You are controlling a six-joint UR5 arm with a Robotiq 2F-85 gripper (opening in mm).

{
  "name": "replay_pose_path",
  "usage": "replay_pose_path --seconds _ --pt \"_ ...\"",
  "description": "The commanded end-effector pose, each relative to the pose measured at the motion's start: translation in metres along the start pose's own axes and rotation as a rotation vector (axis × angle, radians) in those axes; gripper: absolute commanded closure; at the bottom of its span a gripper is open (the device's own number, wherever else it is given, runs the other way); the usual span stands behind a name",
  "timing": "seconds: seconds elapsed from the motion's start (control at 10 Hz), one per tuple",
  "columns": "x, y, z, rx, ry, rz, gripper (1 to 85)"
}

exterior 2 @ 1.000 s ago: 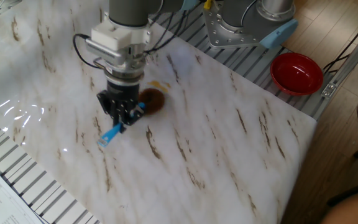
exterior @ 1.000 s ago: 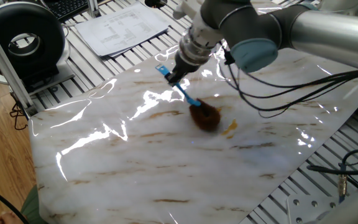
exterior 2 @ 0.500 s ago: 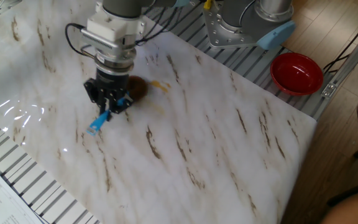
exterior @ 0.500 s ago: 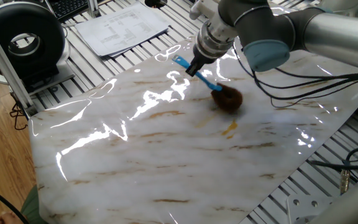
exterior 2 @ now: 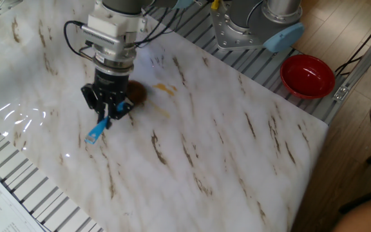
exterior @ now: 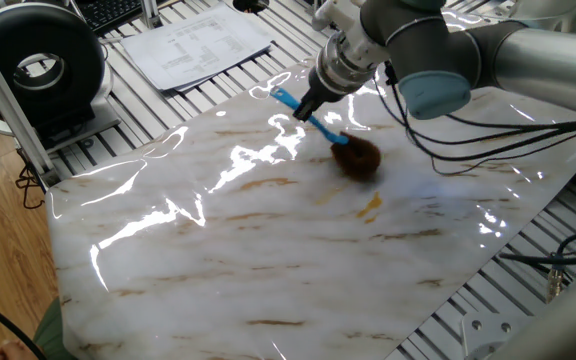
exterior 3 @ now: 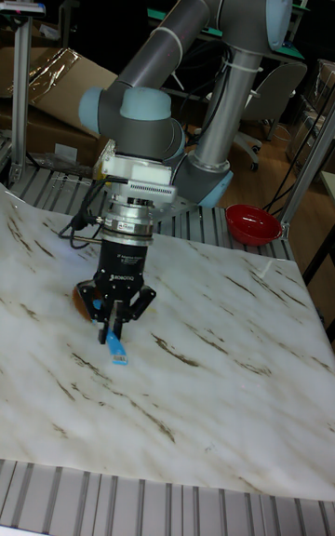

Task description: Scrub the table with a brush

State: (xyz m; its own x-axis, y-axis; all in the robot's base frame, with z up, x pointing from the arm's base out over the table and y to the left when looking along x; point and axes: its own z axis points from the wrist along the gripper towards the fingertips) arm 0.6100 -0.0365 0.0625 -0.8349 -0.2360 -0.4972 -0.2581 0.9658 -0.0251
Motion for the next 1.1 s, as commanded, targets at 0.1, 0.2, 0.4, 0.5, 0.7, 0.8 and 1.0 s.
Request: replay_pose_path --seconds 0.1,0.2,0.4,0.5,0.7,0.8,1.0 --pt "-0.015 0.037 0.004 -0.12 -0.045 0.163 84.7" --pt "-0.011 0.041 0.003 -0.123 -0.024 0.187 84.7" --pt "0.0 0.05 -0.002 -0.135 0.025 0.235 84.7" --pt "0.004 0.054 -0.006 -0.145 0.04 0.254 84.7" --pt "0.016 0.041 -0.015 -0.141 0.044 0.228 84.7" --pt "0.021 0.028 -0.019 -0.11 0.052 0.192 84.7" --pt "0.024 0.001 -0.016 -0.009 0.054 0.066 84.7"
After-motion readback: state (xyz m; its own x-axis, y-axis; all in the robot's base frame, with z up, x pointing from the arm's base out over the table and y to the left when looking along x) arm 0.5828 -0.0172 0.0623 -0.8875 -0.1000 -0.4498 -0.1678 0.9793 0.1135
